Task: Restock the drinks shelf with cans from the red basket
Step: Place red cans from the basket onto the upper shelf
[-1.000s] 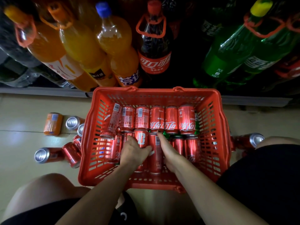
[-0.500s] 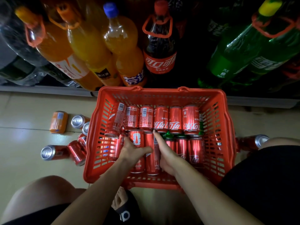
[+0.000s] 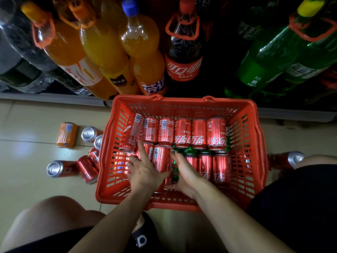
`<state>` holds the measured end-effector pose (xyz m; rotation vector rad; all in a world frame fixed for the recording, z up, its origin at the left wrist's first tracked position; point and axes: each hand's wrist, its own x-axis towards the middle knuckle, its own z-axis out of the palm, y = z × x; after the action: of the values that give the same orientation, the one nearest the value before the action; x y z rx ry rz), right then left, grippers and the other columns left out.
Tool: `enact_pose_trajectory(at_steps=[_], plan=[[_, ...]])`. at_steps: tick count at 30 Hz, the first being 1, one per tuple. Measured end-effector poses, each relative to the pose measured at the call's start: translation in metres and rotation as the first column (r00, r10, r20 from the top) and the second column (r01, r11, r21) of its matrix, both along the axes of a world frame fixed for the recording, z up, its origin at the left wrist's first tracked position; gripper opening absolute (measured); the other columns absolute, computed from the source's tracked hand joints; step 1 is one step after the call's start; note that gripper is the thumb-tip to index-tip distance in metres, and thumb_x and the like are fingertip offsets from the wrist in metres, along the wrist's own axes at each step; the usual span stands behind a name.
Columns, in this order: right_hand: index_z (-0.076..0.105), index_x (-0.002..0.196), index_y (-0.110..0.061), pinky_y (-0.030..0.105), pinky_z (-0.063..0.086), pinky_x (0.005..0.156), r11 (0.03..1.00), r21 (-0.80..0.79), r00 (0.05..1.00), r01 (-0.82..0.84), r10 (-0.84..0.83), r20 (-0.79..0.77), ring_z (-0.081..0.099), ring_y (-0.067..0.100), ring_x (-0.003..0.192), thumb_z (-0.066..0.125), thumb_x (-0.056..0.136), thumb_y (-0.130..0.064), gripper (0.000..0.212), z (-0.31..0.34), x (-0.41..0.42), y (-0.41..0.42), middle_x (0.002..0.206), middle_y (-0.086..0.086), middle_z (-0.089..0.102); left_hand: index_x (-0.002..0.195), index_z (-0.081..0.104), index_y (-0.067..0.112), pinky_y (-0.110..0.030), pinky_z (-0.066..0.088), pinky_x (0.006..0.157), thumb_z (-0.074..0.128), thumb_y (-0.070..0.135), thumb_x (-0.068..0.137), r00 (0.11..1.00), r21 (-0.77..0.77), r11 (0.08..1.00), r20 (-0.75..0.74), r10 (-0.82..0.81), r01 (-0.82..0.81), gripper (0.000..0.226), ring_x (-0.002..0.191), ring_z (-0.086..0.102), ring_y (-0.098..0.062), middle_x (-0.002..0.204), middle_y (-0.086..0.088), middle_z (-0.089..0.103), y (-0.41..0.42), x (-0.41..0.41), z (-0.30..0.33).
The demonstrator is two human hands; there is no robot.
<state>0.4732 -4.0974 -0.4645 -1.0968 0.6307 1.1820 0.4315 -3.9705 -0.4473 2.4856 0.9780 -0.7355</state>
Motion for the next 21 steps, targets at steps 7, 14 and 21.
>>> enact_pose_trajectory(at_steps=[7, 14, 21], plan=[[0.057, 0.117, -0.046, 0.043, 0.047, 0.106, 0.973, -0.213, 0.973, -0.088, 0.129, 0.19, 0.059, 0.019, 0.121, 0.035, 0.106, -0.054, 0.026, -0.021, 0.005, 0.007, 0.128, -0.008, 0.064, 0.152, -0.039, 0.021, -0.056, 0.038, 0.116, 0.081, 0.075, 0.064, 0.998, 0.105, 0.993, -0.039, -0.055, 0.059, 0.158, 0.147, 0.029, -0.046, 0.163, -0.031, 0.015, -0.006, 0.006, -0.009], [0.069, 0.111, -0.02, 0.037, 0.049, 0.086, 0.974, -0.225, 0.995, -0.012, 0.033, 0.09, 0.065, 0.023, 0.102, 0.038, 0.104, -0.054, 0.047, -0.032, 0.021, 0.008, 0.108, 0.006, 0.071, 0.155, -0.035, 0.023, -0.055, 0.038, 0.118, 0.079, 0.079, 0.062, 0.998, 0.103, 0.993, -0.026, -0.063, 0.065, 0.157, 0.148, 0.031, -0.046, 0.164, -0.033, 0.016, -0.007, 0.009, -0.009], [0.072, 0.118, -0.015, 0.046, 0.052, 0.084, 0.985, -0.173, 1.0, -0.005, 0.002, -0.021, 0.063, 0.03, 0.111, 0.038, 0.094, -0.069, 0.068, -0.039, 0.023, 0.007, 0.123, 0.017, 0.07, 0.158, -0.025, 0.029, -0.056, 0.042, 0.114, 0.084, 0.071, 0.061, 0.996, -0.099, 0.994, 0.061, 0.061, -0.054, 0.153, 0.142, 0.04, -0.045, 0.159, -0.032, 0.027, 0.007, 0.013, -0.009]])
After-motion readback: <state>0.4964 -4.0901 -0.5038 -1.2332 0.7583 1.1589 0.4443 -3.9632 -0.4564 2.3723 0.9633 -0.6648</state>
